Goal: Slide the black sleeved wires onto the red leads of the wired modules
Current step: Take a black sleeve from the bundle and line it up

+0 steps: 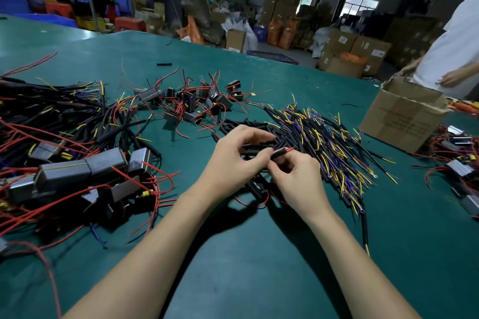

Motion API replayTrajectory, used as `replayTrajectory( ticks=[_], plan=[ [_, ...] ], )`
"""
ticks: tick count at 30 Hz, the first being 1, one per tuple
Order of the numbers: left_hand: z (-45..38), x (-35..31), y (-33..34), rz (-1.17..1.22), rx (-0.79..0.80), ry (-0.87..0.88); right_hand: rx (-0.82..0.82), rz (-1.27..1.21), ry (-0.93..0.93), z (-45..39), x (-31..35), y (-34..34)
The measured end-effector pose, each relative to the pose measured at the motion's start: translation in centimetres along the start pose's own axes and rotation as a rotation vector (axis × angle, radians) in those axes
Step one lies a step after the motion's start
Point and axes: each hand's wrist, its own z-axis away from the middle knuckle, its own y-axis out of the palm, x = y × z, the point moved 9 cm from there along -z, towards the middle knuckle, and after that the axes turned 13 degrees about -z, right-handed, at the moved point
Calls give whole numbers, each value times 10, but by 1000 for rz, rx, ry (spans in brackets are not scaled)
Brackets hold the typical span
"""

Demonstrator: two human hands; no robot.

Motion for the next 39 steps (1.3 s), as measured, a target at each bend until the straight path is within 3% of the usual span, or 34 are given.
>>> replayTrajectory(
  ticks=[4,8,20,29,34,39],
  plan=[
    [3,-4,5,-11,-39,10,30,-7,32,0,-5,3],
    [2,5,1,-4,-97,-40,22,-178,101,-1,-6,1],
    [1,3,4,-9,-97,31,-126,-438,-35,-1,14,-17],
    [1,8,11,-83,42,38,-198,-600,53,0,-3,-18],
    [1,12,11,-40,84,-2,-177,-828,217,1,-16,-6],
    [3,11,15,25,72,-26,-93,-631,141,-1,-3,-5]
  ],
)
